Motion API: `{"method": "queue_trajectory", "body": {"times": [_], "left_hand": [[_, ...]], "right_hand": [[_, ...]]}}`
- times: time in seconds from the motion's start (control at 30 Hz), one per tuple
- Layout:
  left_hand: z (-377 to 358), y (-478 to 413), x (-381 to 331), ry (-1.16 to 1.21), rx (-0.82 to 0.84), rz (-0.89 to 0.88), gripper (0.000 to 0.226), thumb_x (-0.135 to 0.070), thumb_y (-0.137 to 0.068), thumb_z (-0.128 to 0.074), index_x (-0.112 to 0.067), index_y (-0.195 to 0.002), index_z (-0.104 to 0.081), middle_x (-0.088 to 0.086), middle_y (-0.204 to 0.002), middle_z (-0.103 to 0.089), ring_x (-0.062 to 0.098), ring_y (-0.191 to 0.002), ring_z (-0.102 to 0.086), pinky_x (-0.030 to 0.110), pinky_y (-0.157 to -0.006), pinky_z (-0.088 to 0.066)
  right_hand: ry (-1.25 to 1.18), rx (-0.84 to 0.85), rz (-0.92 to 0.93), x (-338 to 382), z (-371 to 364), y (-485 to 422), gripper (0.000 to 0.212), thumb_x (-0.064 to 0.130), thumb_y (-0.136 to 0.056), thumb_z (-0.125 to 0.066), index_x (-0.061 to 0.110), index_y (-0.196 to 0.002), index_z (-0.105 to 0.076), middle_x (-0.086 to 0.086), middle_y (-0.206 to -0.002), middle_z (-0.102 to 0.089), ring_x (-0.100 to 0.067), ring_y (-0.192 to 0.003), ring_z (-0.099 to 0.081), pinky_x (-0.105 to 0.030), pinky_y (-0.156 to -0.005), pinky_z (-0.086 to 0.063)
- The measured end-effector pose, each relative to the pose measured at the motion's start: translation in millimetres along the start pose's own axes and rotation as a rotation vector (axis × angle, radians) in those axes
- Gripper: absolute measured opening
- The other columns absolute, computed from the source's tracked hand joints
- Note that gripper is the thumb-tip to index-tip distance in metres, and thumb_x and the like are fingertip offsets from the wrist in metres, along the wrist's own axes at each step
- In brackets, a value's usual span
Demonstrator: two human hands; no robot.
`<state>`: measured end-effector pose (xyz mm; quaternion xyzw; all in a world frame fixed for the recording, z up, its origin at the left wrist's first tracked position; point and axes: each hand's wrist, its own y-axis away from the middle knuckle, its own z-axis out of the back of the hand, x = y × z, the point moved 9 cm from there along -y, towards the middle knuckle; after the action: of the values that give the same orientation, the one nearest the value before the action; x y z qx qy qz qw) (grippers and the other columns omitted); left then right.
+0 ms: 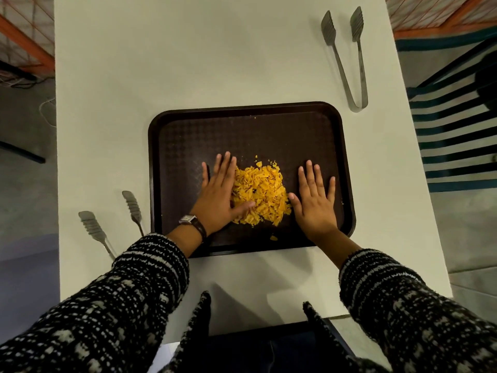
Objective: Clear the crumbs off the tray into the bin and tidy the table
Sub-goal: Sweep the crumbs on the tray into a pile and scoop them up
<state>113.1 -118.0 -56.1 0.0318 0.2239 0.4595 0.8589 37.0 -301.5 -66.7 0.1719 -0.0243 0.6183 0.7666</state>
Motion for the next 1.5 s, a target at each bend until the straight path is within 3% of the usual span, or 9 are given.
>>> {"method": "queue_trajectory", "body": {"times": [0.13,0.27,0.33,0.67,0.8,1.0,1.23,1.5], "left_hand": [[-13,9,-22,0.06,0.033,-0.095,0.093,-0.065,-0.082,-0.033,-0.01,-0.146,0.006,0.006,-0.158,0.0,0.015,-0.144,0.01,0.039,-0.115,0.017],[-21,25,-28,0.101,-0.01,-0.087,0.085,-0.063,-0.086,-0.024,-0.009,-0.147,0.0,0.005,-0.157,-0.005,0.014,-0.144,0.005,0.031,-0.115,0.019],[-24,32,-30,0.113,-0.024,-0.088,0.081,-0.062,-0.088,-0.02,-0.01,-0.147,0.0,0.004,-0.156,-0.003,0.015,-0.145,0.002,0.03,-0.116,0.018],[-28,42,-29,0.115,-0.049,-0.084,0.075,-0.057,-0.09,-0.02,-0.011,-0.148,-0.007,0.006,-0.157,-0.008,0.014,-0.145,-0.001,0.032,-0.116,0.017],[-25,40,-30,0.156,-0.082,-0.064,0.074,-0.055,-0.09,-0.025,-0.011,-0.147,-0.009,0.004,-0.157,-0.005,0.011,-0.144,0.004,0.035,-0.116,0.016],[-25,28,-48,0.153,-0.102,-0.089,0.069,-0.053,-0.089,-0.027,-0.014,-0.147,-0.018,0.004,-0.157,-0.012,0.015,-0.143,0.005,0.044,-0.116,0.012],[-32,27,-71,0.242,-0.126,-0.148,0.06,-0.043,-0.092,-0.026,-0.011,-0.143,-0.029,0.007,-0.153,-0.026,0.02,-0.144,-0.006,0.042,-0.117,0.006],[-29,43,-51,0.451,-0.224,0.077,0.055,-0.036,-0.094,-0.026,-0.012,-0.144,-0.028,0.006,-0.153,-0.025,0.013,-0.143,-0.004,0.038,-0.119,0.003]], "right_hand": [[-0.032,0.048,0.048,1,0,15,0.094,0.076,-0.082,-0.014,0.012,-0.149,-0.002,-0.005,-0.158,0.004,-0.017,-0.145,0.012,-0.047,-0.114,0.016],[-0.008,0.125,0.14,4,0,38,0.126,0.087,-0.061,-0.04,0.009,-0.149,0.005,-0.008,-0.156,0.016,-0.021,-0.145,0.016,-0.051,-0.109,0.025],[0.021,0.173,0.208,10,-2,52,0.131,0.089,-0.057,-0.045,0.01,-0.149,0.005,-0.008,-0.156,0.017,-0.023,-0.144,0.017,-0.055,-0.108,0.024],[0.032,0.13,0.26,32,-4,68,0.112,0.076,-0.073,-0.048,0.016,-0.149,0.007,-0.01,-0.157,0.01,-0.023,-0.146,0.01,-0.057,-0.109,0.018],[-0.127,0.063,0.206,34,-1,66,0.095,0.072,-0.081,-0.036,0.014,-0.149,-0.004,-0.008,-0.157,0.007,-0.019,-0.145,0.012,-0.049,-0.113,0.018],[-0.511,-0.126,-0.146,23,-1,66,0.069,0.052,-0.092,-0.028,0.013,-0.148,-0.017,-0.005,-0.159,-0.004,-0.013,-0.146,0.007,-0.039,-0.116,0.015],[-0.583,-0.13,-0.131,39,-9,57,0.065,0.046,-0.093,-0.026,0.01,-0.147,-0.02,-0.007,-0.158,-0.011,-0.015,-0.146,0.0,-0.024,-0.114,0.018],[-0.648,-0.19,-0.125,52,-8,52,0.063,0.045,-0.093,-0.026,0.009,-0.145,-0.027,-0.008,-0.155,-0.023,-0.013,-0.145,-0.009,-0.03,-0.115,0.016]]}}
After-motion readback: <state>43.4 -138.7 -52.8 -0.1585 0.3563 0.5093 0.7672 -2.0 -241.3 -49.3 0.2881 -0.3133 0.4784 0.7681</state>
